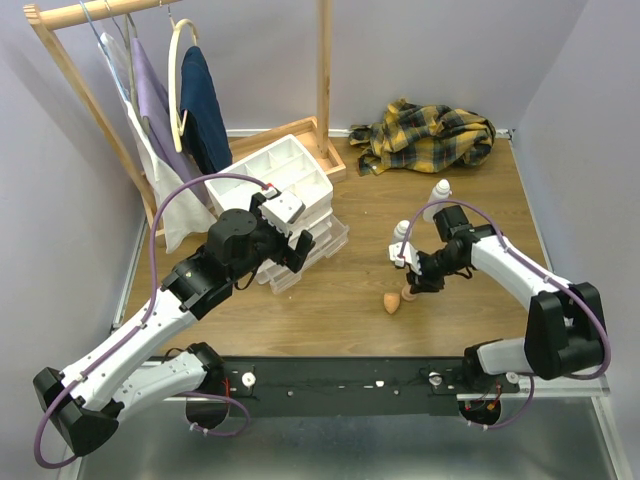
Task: Organize the makeup
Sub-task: Pick up the makeup tool from the center of the board.
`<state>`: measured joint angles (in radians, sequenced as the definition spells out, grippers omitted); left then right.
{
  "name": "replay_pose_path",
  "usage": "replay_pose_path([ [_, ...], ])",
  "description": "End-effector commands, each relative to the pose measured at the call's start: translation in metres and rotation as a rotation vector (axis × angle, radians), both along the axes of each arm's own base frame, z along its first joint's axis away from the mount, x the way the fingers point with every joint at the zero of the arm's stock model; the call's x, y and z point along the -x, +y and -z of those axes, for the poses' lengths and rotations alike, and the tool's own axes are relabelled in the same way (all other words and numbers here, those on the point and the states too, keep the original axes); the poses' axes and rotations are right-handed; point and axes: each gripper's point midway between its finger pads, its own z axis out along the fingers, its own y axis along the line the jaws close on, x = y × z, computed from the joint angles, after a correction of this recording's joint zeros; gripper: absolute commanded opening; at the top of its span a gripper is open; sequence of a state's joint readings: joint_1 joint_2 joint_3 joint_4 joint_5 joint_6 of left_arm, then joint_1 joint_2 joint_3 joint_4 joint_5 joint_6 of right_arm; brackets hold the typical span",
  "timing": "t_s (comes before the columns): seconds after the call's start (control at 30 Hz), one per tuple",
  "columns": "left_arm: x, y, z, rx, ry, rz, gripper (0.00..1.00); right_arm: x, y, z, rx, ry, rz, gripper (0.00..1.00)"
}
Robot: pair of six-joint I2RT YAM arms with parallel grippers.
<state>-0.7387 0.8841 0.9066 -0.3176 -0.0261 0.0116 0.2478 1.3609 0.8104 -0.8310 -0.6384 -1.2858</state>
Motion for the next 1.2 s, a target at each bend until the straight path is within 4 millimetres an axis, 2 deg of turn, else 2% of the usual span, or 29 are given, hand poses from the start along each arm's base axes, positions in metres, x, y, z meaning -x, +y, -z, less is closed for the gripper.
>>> replay_pose_path([
  [0.0,-0.001,0.004,-0.006,0.017,-0.027,-0.013,0.99,0.006,0.001,0.004,0.018,0.048,-0.016,0.2],
  [0.07,-0.001,0.004,-0.008,0.02,-0.03,-0.012,0.99,0.01,0.001,0.003,0.023,0.078,-0.024,0.1],
  [0.1,0.0,0.004,-0.008,0.02,-0.03,-0.01,0.99,0.007,0.002,-0.001,0.024,0.075,-0.023,0.0],
  [0.2,0.001,0.004,-0.009,0.026,-0.031,-0.005,0.99,0.007,0.004,-0.013,0.013,0.088,-0.02,0.01],
  [0.23,0.001,0.002,-0.009,0.027,-0.03,0.001,0.99,0.003,0.007,-0.021,0.002,0.072,-0.021,0.0],
  [0.43,0.003,0.001,-0.014,0.055,-0.038,0.01,0.99,0.004,0.015,-0.052,-0.054,0.087,-0.009,0.0],
  [0.73,0.026,-0.027,-0.016,0.131,0.019,0.22,0.99,0.03,0.044,-0.09,-0.272,0.121,-0.157,0.0],
  [0.97,0.046,-0.057,-0.007,0.184,0.133,0.397,0.99,0.052,0.065,-0.109,-0.447,0.15,-0.269,0.01],
  [1.17,0.053,-0.073,0.003,0.206,0.219,0.469,0.95,0.062,0.078,-0.112,-0.532,0.203,-0.302,0.0],
])
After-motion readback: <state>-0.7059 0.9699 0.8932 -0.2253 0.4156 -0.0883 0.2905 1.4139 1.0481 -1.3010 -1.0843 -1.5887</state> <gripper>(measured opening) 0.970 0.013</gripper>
